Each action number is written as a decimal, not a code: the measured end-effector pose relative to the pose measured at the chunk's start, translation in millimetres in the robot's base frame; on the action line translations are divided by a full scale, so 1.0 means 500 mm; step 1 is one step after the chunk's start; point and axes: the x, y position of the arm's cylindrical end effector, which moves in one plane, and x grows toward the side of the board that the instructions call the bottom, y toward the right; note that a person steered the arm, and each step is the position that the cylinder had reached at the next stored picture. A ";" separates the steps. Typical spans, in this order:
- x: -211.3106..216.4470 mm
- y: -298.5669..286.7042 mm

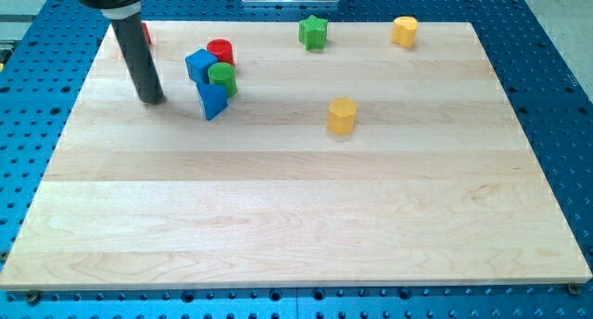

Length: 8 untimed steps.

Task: Move the triangle to the right of the green circle

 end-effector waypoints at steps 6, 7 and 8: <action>0.036 0.153; 0.050 0.248; 0.018 0.284</action>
